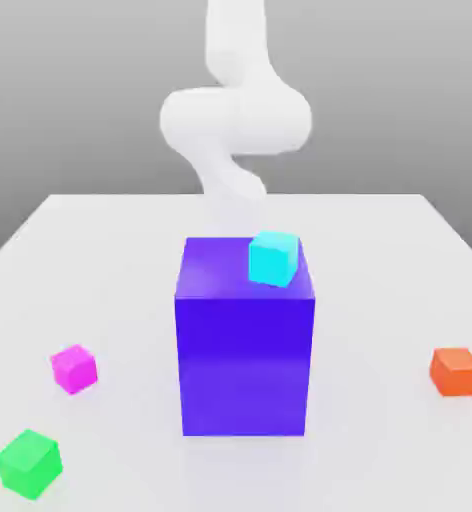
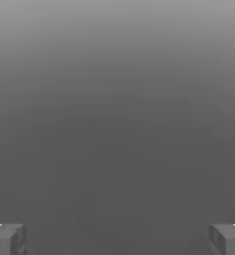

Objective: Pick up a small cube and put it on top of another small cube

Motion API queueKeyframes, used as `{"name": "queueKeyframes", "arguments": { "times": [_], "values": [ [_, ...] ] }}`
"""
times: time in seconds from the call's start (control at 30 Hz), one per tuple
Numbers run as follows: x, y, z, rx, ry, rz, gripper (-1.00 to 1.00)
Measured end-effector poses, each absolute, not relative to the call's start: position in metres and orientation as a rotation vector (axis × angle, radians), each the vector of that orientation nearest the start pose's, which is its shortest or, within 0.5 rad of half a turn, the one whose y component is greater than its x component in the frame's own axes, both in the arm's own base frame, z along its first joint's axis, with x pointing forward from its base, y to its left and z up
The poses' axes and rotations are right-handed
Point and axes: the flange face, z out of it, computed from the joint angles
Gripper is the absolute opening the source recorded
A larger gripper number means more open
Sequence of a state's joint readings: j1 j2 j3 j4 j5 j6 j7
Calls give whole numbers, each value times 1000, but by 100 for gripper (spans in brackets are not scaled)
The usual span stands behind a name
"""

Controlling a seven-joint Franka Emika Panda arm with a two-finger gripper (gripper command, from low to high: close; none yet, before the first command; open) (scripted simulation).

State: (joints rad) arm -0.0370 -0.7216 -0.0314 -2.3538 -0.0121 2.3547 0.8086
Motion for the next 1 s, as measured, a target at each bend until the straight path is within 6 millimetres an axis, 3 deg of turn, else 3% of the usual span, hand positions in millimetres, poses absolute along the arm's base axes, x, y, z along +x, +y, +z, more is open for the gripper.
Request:
{"name": "queueKeyframes", "arguments": {
  "times": [0.13, 0.3, 0.47, 0.6, 0.63, 0.7, 0.87, 0.9, 1.0],
  "values": [
    [413, -90, 562, -2484, 1367, -786, 0],
    [412, -161, 437, -2468, 1636, -566, 0],
    [367, -217, 316, -2400, 1900, -321, 0],
    [304, -246, 233, -2296, 2109, -117, 0],
    [289, -246, 214, -2281, 2142, -65, 0],
    [274, -248, 188, -2257, 2182, -17, 0],
    [269, -248, 141, -2257, 2191, -2, 0],
    [269, -248, 132, -2255, 2191, -1, -100],
    [269, -248, 132, -2255, 2191, -1, -100]
  ]
}}
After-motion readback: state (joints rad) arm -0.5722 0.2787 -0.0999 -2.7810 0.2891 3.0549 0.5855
